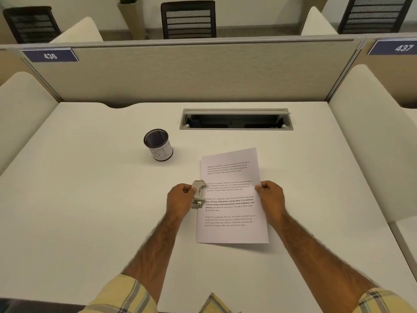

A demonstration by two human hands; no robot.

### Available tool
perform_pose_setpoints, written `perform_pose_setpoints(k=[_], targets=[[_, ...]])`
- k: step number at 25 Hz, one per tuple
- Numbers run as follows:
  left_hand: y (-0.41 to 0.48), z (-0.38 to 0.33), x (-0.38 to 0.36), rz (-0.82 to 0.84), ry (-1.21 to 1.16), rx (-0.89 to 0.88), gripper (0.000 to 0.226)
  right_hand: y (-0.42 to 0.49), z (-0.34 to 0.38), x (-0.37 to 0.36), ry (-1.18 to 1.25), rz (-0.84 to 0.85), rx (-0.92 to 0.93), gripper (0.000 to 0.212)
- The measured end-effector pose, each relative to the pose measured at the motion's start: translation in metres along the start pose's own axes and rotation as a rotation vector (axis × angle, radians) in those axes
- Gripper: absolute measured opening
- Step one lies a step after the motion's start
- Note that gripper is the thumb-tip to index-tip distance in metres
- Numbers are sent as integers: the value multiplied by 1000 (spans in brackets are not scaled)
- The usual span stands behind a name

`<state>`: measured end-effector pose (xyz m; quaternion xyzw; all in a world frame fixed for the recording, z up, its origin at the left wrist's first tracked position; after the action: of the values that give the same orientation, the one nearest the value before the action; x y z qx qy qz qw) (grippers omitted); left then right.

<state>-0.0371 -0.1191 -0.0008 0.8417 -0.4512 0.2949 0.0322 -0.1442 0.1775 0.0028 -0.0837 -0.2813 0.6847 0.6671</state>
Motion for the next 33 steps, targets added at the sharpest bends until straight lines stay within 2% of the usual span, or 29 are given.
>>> perform_pose_setpoints(k=[14,17,22,25,29,33], targets=[[1,0,-1,-5,66,-21,8,5,5,-10,-58,3,13,13],[3,-2,2,-17,90,-21,20,7,4,-8,-51,-1,20,12],[16,-22,7,-91,325,-111,38,9,3,-2,-14,-24,2,17],[24,-33,2,-70,341,-131,42,9,0,0,-27,-4,-22,19],[26,-32,-9,18,505,-150,41,7,-1,-3,-55,25,-27,23],[22,-23,-9,-17,342,-106,38,4,2,-4,-91,31,8,20]])
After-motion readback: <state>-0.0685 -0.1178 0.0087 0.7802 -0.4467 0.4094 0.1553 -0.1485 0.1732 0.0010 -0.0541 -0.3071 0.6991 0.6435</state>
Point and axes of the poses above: each hand's wrist, its own y-axis towards the middle knuckle, its own x-axis out of the back of the hand, z = x × y, the point moved 6 cm from there along y, towards the middle knuckle, and after that the axes turned 8 degrees about -x, right-handed, at the moved point
